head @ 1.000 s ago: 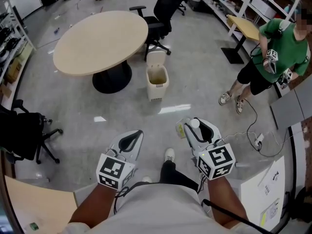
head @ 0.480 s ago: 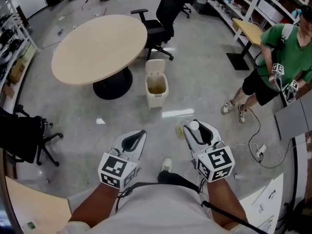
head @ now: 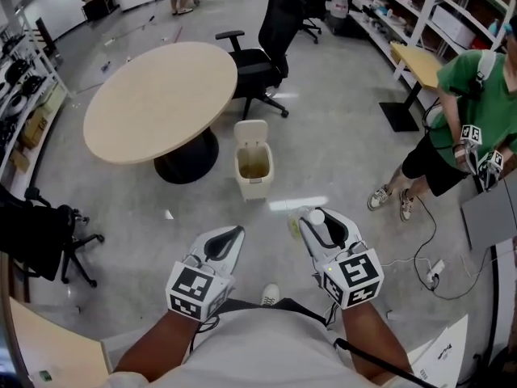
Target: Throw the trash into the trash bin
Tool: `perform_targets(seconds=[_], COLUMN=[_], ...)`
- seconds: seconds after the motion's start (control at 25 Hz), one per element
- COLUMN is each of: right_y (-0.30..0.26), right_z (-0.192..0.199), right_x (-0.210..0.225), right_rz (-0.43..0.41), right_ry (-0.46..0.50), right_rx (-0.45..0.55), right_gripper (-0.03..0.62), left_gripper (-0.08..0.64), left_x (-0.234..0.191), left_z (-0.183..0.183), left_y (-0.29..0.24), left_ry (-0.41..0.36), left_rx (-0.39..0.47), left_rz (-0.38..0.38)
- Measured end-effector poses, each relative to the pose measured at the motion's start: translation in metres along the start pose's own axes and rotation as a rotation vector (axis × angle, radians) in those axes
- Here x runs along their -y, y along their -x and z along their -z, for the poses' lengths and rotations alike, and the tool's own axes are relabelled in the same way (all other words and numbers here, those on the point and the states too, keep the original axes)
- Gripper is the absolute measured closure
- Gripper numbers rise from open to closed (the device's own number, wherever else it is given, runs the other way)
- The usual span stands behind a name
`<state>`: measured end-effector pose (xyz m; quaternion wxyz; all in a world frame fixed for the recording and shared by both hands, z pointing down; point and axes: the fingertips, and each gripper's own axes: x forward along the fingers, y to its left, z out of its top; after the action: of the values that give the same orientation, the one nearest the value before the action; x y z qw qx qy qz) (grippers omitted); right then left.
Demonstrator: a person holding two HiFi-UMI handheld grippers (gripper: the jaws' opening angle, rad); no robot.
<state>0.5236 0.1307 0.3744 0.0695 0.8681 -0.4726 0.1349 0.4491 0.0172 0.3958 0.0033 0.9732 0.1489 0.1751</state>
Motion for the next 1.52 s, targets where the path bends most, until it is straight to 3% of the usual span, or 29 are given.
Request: perform_targets(seconds=[0.32,0.52,0.68,0.84,1.04,1.52], right_y=[-0.01,-0.02,-0.017,-0.013,-0.016,-0.048], right_z=[0.011,0.01,0.023,0.02,0.005,0.01], right_x=[0.024,0.03,0.042,0.052,0.059,0.059], right_rz=[-0.038,-0.043,-0.022,0.006,0.016,0.0], right_ry=[-0.038,-0.041,-0.058,-0.046,-0.031,-0.056], right_rx=[-0.008,0.0,-0.024,-0.019,0.014,-0.032], right_gripper=[0.437,0.437,0.437,0.437,0.437,0.437], left_gripper=[0.552,0.552,0.552,0.552,0.552,0.552], left_x=[-0.01,-0.013,0.001,0.009,-0.004,-0.04], left_z=[-0.007,-0.006,0.003,-0.009,-0.026,-0.012], left_y=[-0.019,-0.03,-0.055,-0.067,-0.067,-0.066], left_ry=[0.007,0.01,-0.002,-0.014,-0.033,0.014], left_rx=[-0.02,-0.028,-0.055,-0.022,0.014,-0.049], left_rz=[-0.068,-0.064,-0.011,0.022,0.001,-0.038])
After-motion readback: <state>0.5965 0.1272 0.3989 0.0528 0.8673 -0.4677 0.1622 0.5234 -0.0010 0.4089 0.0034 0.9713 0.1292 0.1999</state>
